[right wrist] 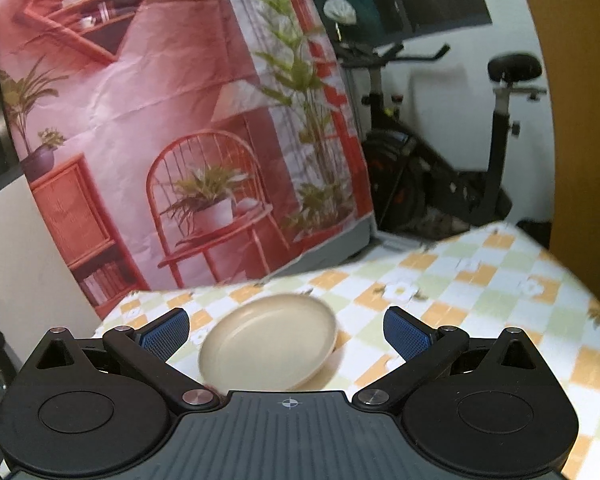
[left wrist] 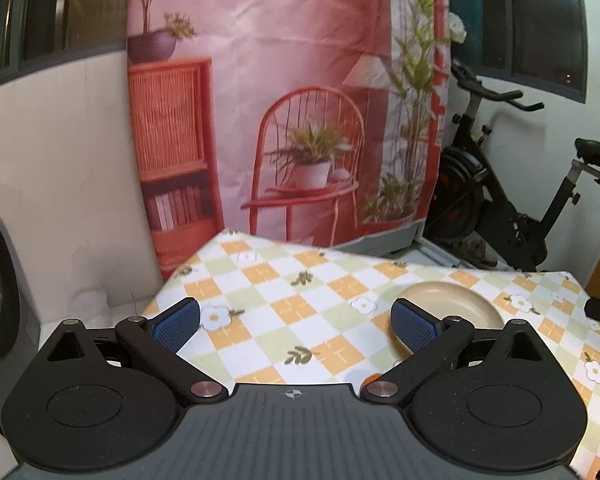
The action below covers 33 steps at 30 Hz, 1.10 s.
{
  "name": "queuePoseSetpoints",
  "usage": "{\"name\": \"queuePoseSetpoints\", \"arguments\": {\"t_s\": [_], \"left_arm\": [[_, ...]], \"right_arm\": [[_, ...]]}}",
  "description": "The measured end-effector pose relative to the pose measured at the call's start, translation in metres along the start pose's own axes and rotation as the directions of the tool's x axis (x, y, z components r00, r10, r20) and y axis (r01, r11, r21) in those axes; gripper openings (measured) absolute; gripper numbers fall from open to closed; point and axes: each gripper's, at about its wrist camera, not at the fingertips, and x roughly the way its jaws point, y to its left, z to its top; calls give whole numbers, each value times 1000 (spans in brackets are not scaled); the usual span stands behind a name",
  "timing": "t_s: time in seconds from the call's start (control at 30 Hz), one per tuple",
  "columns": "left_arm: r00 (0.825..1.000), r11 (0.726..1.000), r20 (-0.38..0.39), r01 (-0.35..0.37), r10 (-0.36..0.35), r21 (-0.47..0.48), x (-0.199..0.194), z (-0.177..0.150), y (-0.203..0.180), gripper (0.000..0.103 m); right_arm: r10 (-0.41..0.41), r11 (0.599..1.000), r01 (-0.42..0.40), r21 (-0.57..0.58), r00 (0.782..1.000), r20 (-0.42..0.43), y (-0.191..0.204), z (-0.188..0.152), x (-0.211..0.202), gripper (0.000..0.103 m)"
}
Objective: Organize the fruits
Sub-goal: 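Reach the right tool to the green apple and close on it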
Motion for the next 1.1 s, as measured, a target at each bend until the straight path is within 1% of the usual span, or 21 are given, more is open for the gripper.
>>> {"name": "queuePoseSetpoints", "arguments": {"t_s": [0.17,0.23,0.37,0.47,0.53,0.63,0.7,0.87,1.0,1.1], "left_arm": [[1000,1000,-20,19,-18,9,20,-16,-3,97],[1000,1000,-12,24,-24,-10,24,-21,-3,95],[998,997,-9,63,-63,-54,30,-33,-4,95],[998,998,-19,56,-56,-17,31,-44,-12,94],[998,998,-26,64,-64,4,32,-49,-16,94],[992,993,-54,113,-114,-22,36,-55,-14,94],[991,992,-66,118,-120,-43,38,-61,-14,94],[993,995,-68,101,-100,16,35,-76,-25,94],[994,994,-67,94,-90,60,32,-80,-36,94],[991,993,-78,111,-106,52,33,-81,-35,94]], "right_arm": [[14,1000,-14,-4,999,-48,0,-19,21,103],[19,1000,-20,-19,998,-68,2,-24,27,103],[42,998,-46,-38,994,-104,5,-34,29,103],[27,997,-36,-75,994,-110,8,-42,26,103],[0,992,-13,-127,995,-102,12,-47,23,103],[-11,986,-6,-168,995,-100,15,-55,19,103],[-4,983,-14,-182,995,-98,15,-60,15,103],[-1,970,-26,-240,994,-114,15,-74,12,103],[22,962,-60,-267,989,-146,13,-86,10,102],[33,951,-83,-298,985,-169,12,-93,6,101]]}}
